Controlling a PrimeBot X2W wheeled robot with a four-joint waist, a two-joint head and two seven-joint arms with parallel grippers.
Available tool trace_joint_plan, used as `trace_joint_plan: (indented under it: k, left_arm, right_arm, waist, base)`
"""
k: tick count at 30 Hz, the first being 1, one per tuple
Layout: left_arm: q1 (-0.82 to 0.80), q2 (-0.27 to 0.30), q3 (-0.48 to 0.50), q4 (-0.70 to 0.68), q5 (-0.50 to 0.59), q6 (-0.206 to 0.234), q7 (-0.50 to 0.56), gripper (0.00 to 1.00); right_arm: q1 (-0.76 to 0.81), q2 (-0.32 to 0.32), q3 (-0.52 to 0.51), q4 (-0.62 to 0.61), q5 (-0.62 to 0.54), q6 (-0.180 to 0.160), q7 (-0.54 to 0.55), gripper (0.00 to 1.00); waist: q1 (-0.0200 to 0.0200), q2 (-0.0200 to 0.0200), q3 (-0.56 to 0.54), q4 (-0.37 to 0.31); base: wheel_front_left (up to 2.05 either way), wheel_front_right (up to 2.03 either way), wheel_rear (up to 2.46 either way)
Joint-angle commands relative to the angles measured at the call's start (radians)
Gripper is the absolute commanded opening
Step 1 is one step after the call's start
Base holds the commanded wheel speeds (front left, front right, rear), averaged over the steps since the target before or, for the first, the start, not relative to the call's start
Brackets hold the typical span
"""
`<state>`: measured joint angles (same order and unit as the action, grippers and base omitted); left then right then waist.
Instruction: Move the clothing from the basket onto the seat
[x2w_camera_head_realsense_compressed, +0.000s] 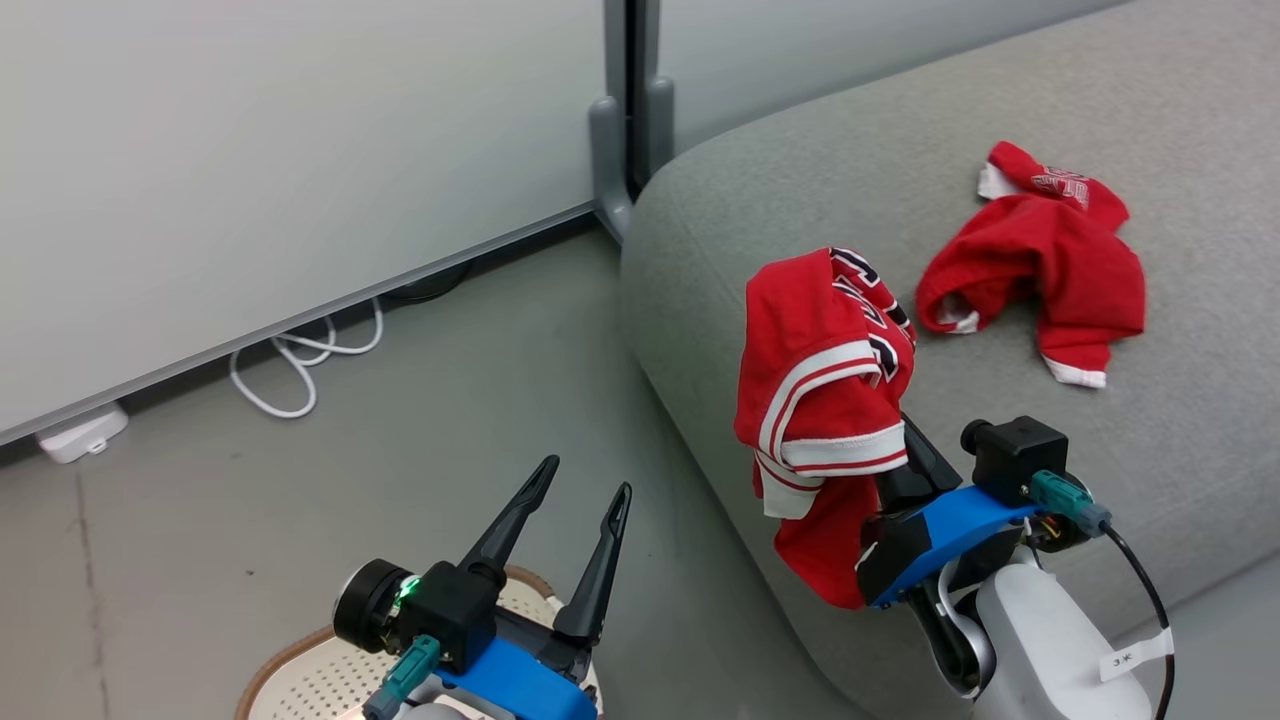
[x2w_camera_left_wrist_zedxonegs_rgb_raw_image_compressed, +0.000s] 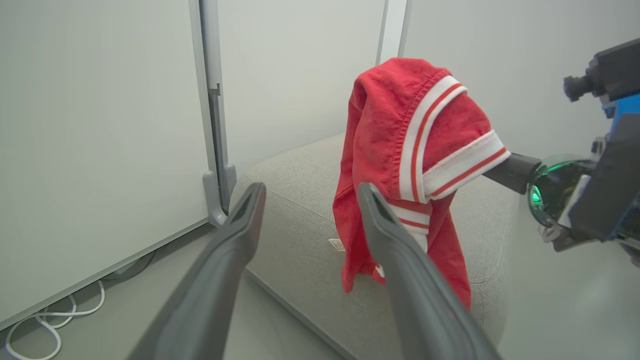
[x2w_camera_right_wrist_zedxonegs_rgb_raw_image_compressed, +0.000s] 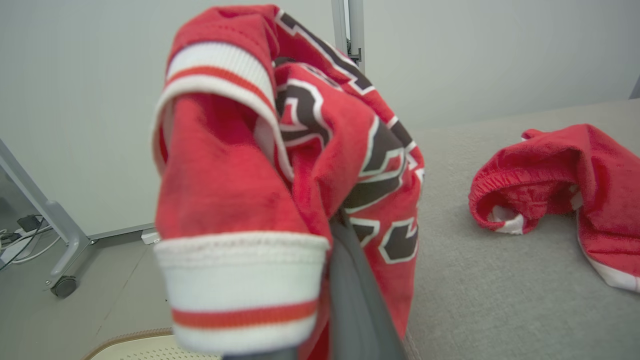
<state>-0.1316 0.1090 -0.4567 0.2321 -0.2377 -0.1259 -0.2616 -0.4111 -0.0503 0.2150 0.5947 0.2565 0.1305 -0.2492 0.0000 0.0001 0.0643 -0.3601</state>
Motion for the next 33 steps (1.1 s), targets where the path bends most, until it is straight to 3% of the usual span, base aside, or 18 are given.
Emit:
trace_joint_plan:
  k: [1,14,24,33]
  left_arm:
    - [-0.016,0.006,0.005,0.000,-0.006,-0.008,-0.005,1.00]
    - [-0.017,0.009,0.003,-0.002,-0.005,-0.007,-0.005,1.00]
    - [-0.028,0.021,-0.009,-0.005,-0.008,-0.007,-0.005,1.00]
    - [-0.042,0.038,0.011,-0.029,0.001,-0.008,-0.005,1.00]
  right_arm:
    - [0.002,0.000,-0.002,-0.006,0.005,0.001,-0.006,0.00]
    - [0.008,0.000,-0.005,-0.006,0.010,0.001,-0.011,0.00]
    - [0.008,0.000,-0.018,-0.011,0.023,0.001,-0.014,0.00]
    - [-0.058,0.000,-0.090,-0.048,0.075,0.001,-0.016,0.00]
  waist:
    - [0.0000,-0.0001,0.007,-0.035]
    - [0.0000,-0.0001,0.023,-0.120]
    - [0.0000,-0.0001,0.036,-0.117]
    - [0.0000,-0.0001,0.096,-0.111]
  base:
    - [0.00,0.00,0.00]
    - [0.00,0.00,0.00]
    - [0.00,0.00,0.00]
    - [0.00,0.00,0.00]
